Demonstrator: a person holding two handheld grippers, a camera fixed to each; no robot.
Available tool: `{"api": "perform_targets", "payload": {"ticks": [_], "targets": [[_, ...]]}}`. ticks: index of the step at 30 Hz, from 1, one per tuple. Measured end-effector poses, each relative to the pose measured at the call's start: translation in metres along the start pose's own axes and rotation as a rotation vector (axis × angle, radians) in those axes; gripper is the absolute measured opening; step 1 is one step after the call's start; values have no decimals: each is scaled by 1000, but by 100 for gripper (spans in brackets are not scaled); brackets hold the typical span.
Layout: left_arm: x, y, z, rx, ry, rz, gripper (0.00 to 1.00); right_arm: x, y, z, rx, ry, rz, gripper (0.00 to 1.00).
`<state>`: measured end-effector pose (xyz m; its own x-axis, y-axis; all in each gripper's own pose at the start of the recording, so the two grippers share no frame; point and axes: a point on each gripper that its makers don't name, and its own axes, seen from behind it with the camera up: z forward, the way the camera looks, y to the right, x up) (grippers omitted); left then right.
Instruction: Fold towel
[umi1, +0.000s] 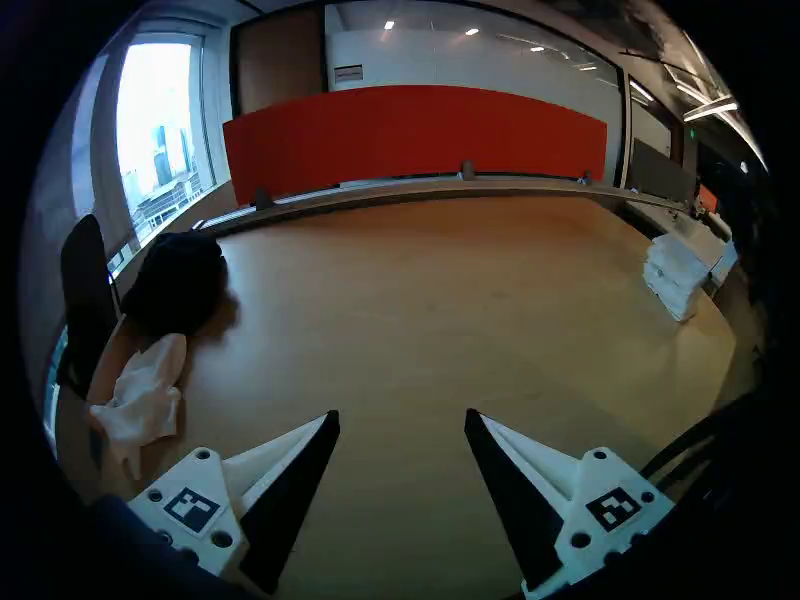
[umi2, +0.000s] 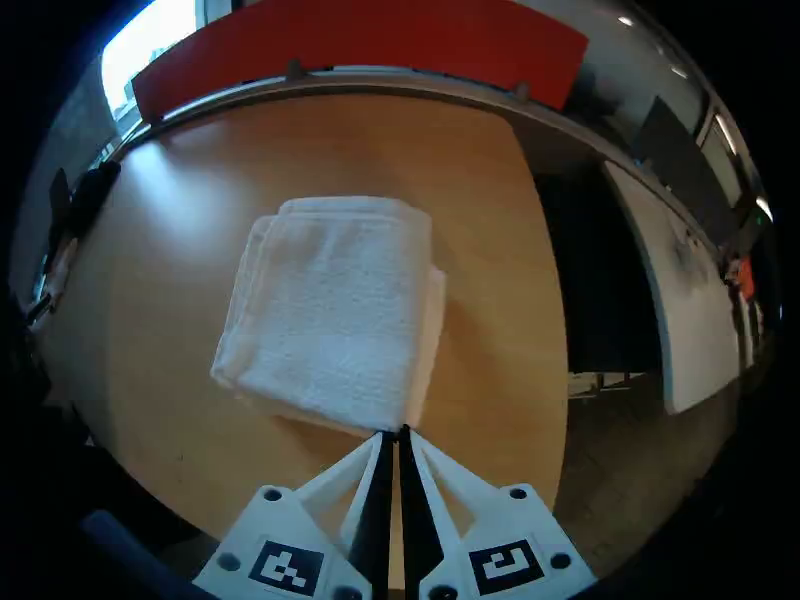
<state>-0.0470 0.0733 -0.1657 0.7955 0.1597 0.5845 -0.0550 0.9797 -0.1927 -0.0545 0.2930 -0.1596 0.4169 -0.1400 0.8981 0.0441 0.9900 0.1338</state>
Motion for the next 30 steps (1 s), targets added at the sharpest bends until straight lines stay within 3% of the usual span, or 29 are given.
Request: {"api": "perform_targets", "payload": {"ticks": [16,21,30], "targets": [[1,1,1,-3,-1,3,93,3,0,3,-10,4,-16,4],[2,1,2,-3,0,3,93,3,-1,4,-17,-3,-25,9],[1,0,1,-2,1,-3,93,0,0,1,-35,-11,-33,85]]}}
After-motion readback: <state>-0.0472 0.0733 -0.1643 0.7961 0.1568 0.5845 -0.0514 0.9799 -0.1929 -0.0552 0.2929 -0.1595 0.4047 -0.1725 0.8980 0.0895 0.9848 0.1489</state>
